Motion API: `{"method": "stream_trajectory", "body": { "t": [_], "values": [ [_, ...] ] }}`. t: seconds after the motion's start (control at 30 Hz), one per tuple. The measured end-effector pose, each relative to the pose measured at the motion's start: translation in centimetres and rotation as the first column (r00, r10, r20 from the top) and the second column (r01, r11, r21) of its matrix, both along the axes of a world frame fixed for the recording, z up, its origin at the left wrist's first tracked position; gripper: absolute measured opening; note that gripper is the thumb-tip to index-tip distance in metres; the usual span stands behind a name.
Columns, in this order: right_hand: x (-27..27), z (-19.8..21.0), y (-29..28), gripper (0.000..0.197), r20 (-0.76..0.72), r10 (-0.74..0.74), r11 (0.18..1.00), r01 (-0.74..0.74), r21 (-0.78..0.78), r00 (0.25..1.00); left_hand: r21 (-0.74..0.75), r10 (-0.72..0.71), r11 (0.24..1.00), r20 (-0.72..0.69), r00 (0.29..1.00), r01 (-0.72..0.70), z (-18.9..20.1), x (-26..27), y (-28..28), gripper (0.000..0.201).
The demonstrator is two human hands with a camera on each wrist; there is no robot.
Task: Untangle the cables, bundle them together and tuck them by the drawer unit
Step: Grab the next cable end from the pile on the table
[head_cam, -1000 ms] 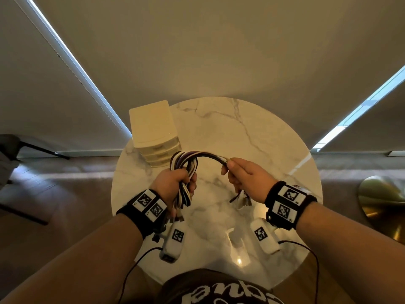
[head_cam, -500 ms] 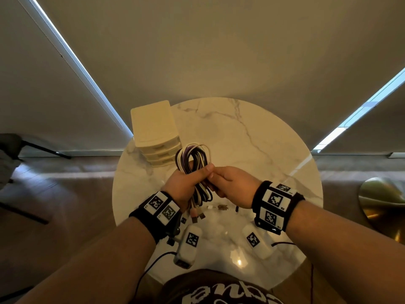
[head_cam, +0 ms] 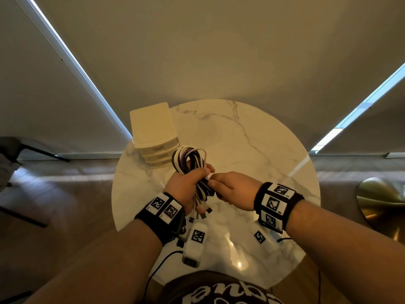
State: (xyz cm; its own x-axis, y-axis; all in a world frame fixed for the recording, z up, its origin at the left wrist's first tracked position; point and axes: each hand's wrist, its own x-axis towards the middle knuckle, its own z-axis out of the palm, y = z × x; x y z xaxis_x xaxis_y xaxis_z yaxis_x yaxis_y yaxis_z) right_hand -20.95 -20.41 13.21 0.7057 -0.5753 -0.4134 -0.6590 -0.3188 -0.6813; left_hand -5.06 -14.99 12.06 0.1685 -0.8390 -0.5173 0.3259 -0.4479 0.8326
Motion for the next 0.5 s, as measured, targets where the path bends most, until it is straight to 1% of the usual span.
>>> {"method": "stream_trajectory", "body": {
  "t": [0.07, 0.1, 0.13, 0.17, 0.2, 0.23, 0.27, 0.33, 0.4, 0.47, 0.5],
  "values": [
    [-1.0, -0.6, -0.1, 0.039, -0.053, -0.031, 0.999, 0.033, 0.027, 0.998, 0.056, 0.068, 0.996, 0.044, 0.997, -0.07, 0.4, 0.0, -0.2, 0.027],
    [-1.5, -0.8, -0.3, 0.039, -0.064, -0.075, 0.997, 0.074, -0.008, 0.995, 0.077, 0.082, 0.993, 0.097, 0.992, -0.09, 0.4, 0.1, -0.4, 0.026],
    [-1.7, -0.6, -0.5, 0.038, -0.039, -0.148, 0.987, 0.145, -0.067, 0.988, 0.08, 0.073, 0.993, 0.157, 0.985, -0.087, 0.4, 0.2, -0.4, 0.025],
    [-1.8, -0.2, -0.8, 0.038, 0.031, -0.234, 0.966, 0.236, -0.104, 0.972, 0.064, 0.052, 0.996, 0.229, 0.972, -0.068, 0.3, 0.2, -0.5, 0.024],
    [-1.5, 0.5, -1.0, 0.042, 0.12, -0.302, 0.944, 0.314, -0.104, 0.946, 0.038, 0.025, 0.999, 0.304, 0.952, -0.038, 0.3, 0.2, -0.5, 0.022],
    [-1.1, 1.3, -1.1, 0.049, 0.19, -0.331, 0.932, 0.352, -0.087, 0.924, 0.007, -0.004, 1.0, 0.376, 0.927, 0.002, 0.2, 0.0, -0.6, 0.018],
    [-0.4, 2.0, -1.1, 0.057, 0.214, -0.323, 0.934, 0.347, -0.088, 0.922, -0.021, -0.037, 0.998, 0.433, 0.901, 0.051, 0.4, -0.3, -0.6, 0.012],
    [1.0, 3.1, -0.9, 0.07, 0.152, -0.261, 0.944, 0.285, -0.167, 0.953, -0.062, -0.084, 0.989, 0.507, 0.858, 0.134, 0.8, -1.0, -0.7, 0.009],
    [1.9, 3.3, -0.6, 0.072, 0.096, -0.259, 0.935, 0.274, -0.223, 0.961, -0.06, -0.111, 0.983, 0.567, 0.816, 0.176, 1.0, -1.6, -0.8, 0.014],
    [2.1, 3.2, -0.4, 0.072, 0.095, -0.297, 0.931, 0.31, -0.191, 0.95, -0.055, -0.131, 0.976, 0.63, 0.766, 0.211, 0.8, -1.7, -0.8, 0.011],
    [2.1, 3.0, -0.3, 0.072, 0.1, -0.318, 0.928, 0.331, -0.17, 0.943, -0.055, -0.135, 0.974, 0.64, 0.757, 0.221, 0.8, -1.8, -0.7, 0.007]
  ]
}}
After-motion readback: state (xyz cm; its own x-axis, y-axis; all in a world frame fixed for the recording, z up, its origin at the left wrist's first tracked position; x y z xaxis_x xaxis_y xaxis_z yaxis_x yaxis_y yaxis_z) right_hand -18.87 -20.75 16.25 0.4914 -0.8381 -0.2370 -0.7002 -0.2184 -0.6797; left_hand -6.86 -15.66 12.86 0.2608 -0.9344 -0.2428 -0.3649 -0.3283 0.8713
